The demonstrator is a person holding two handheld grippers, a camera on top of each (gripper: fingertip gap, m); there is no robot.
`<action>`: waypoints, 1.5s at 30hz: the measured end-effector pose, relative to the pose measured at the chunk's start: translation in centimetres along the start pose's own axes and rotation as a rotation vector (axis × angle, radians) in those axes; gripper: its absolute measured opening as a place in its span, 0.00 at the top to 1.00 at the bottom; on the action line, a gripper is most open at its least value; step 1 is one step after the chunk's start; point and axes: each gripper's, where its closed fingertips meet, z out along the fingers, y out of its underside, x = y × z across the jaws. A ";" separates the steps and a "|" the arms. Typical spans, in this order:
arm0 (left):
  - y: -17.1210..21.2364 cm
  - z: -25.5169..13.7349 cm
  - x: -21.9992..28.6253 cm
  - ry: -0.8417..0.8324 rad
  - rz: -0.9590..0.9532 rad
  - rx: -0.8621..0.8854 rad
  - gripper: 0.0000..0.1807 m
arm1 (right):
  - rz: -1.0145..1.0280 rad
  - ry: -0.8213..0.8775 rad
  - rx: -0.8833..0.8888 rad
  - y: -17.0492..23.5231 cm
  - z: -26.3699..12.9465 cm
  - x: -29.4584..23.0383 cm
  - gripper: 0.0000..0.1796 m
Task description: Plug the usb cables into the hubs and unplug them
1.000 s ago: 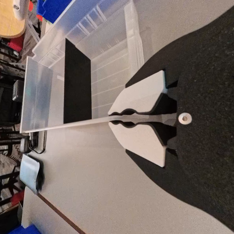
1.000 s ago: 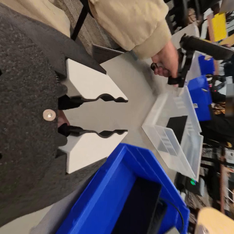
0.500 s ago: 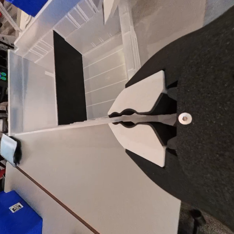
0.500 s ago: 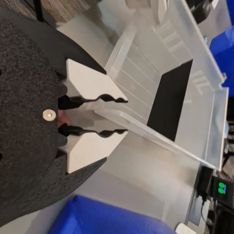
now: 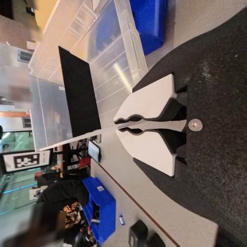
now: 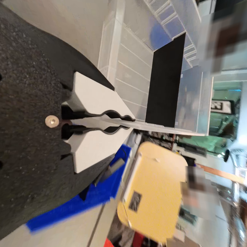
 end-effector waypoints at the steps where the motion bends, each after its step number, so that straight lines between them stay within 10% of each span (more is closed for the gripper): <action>1: -1.9 0.9 2.3 0.041 0.014 0.025 0.97 | -0.004 0.041 0.019 -1.2 -0.5 2.8 0.98; 9: -7.4 9.7 30.9 0.406 0.106 0.005 0.98 | 0.076 0.448 -0.029 1.6 -8.0 30.2 0.98; 17: 4.6 8.7 53.8 0.521 0.242 -0.108 0.97 | 0.158 0.517 -0.219 17.6 -16.6 49.0 0.98; 29: 13.5 10.1 55.4 0.468 0.144 -0.246 0.94 | 0.139 0.374 -0.454 27.2 -14.1 49.9 0.97; 35: 13.9 7.9 57.2 0.666 0.125 -0.324 0.73 | 0.270 0.408 -0.462 27.5 -14.2 50.3 0.97; 45: 4.8 3.3 49.8 0.861 0.096 -0.160 0.71 | 0.200 0.526 -0.390 22.8 -16.5 51.6 0.84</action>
